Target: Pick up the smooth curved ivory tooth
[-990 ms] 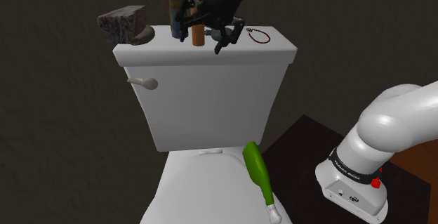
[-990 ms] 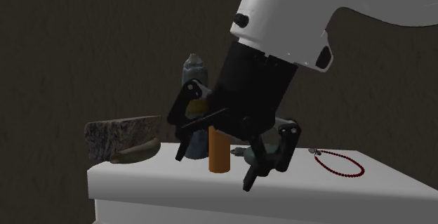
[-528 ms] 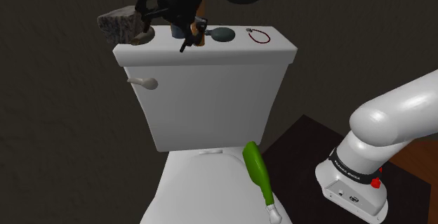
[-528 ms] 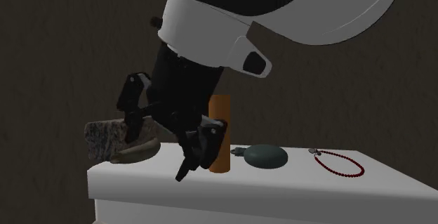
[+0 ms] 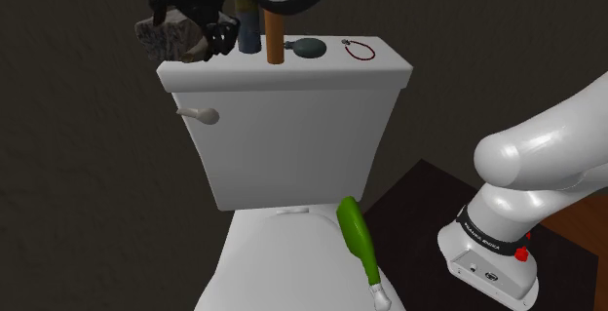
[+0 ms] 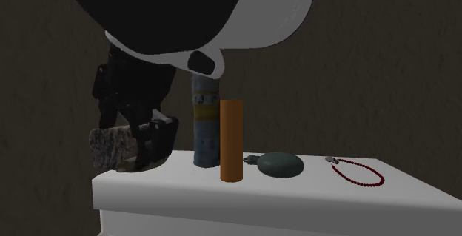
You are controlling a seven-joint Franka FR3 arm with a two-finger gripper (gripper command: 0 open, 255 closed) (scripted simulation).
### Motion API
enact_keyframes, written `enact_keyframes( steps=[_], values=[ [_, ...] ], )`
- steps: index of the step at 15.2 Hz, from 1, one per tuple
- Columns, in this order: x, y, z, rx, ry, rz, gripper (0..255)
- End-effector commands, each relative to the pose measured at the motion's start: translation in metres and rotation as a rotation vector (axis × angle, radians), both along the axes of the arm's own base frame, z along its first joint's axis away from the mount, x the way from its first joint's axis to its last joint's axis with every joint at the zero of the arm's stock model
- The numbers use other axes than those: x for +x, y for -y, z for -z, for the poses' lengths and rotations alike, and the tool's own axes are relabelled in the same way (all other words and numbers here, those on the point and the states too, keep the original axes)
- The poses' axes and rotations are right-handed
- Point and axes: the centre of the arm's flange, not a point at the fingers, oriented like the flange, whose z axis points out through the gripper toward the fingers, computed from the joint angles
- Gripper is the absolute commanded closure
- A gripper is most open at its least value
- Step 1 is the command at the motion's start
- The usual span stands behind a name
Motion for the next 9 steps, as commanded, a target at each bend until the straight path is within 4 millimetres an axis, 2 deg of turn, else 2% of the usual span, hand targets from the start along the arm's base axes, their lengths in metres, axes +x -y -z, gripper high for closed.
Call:
enact_keyframes(
  steps=[1, 5, 7, 8, 9],
  values=[
    [0.001, -0.001, 0.008, 0.004, 0.002, 0.005, 0],
    [0.001, -0.001, 0.032, 0.004, 0.002, 0.005, 0],
    [0.001, -0.001, 0.032, 0.004, 0.002, 0.005, 0],
    [0.001, -0.001, 0.033, 0.004, 0.002, 0.005, 255],
    [0.001, -0.001, 0.033, 0.004, 0.002, 0.005, 255]
  ],
)
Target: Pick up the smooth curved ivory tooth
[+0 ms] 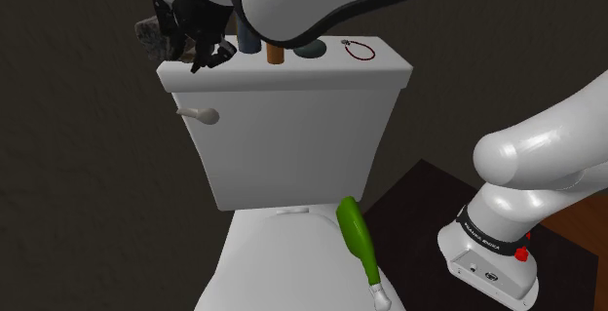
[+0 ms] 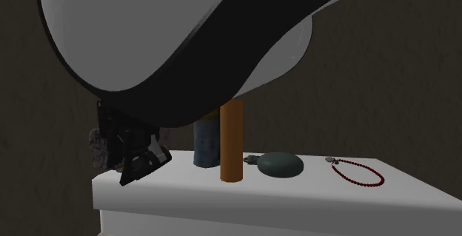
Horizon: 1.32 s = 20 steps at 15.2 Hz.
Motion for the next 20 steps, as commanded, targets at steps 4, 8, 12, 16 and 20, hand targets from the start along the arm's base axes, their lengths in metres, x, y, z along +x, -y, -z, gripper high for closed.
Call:
enact_keyframes(
  steps=[4, 8, 12, 16, 20],
  values=[
    [0.0, 0.0, 0.0, 0.0, 0.0, 0.0, 255],
    [0.0, 0.0, 0.0, 0.0, 0.0, 0.0, 255],
    [0.0, 0.0, -0.021, 0.0, 0.0, 0.0, 255],
    [0.0, 0.0, -0.042, 0.0, 0.0, 0.0, 255],
    [0.0, 0.0, -0.063, 0.0, 0.0, 0.0, 255]
  ],
)
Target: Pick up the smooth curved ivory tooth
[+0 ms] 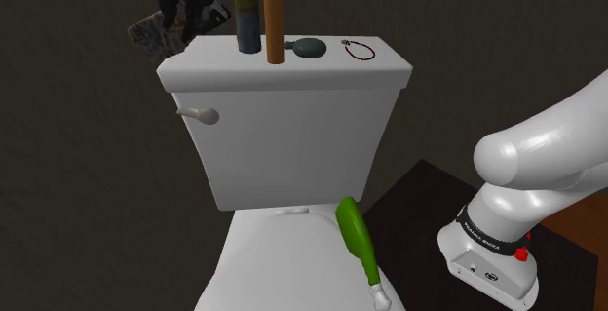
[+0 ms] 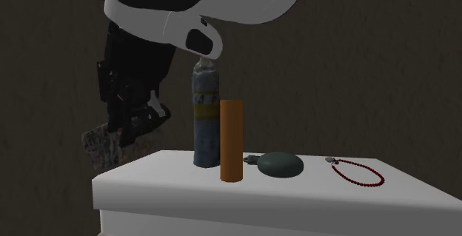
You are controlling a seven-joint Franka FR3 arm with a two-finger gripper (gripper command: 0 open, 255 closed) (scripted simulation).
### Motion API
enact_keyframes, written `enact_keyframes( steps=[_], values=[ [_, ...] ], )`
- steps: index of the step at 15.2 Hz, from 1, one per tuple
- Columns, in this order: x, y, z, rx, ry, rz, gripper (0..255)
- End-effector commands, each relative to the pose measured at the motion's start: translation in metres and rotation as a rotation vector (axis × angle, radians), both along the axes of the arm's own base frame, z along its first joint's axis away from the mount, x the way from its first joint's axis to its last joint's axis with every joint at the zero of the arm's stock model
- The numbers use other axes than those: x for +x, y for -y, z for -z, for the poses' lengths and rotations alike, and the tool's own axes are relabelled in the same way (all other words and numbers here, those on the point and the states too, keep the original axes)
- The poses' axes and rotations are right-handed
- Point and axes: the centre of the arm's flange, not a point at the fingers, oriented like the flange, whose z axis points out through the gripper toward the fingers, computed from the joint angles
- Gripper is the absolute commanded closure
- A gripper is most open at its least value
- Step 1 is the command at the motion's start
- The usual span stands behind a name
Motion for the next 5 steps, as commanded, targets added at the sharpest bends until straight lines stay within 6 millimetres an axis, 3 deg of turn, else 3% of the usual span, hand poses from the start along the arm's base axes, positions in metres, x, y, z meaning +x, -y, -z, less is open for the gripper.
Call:
enact_keyframes(
  steps=[1, 5],
  values=[
    [-0.001, 0.0, -0.013, 0.0, 0.0, 0.0, 255],
    [-0.001, 0.001, -0.024, 0.0, 0.0, 0.0, 255]
  ],
)
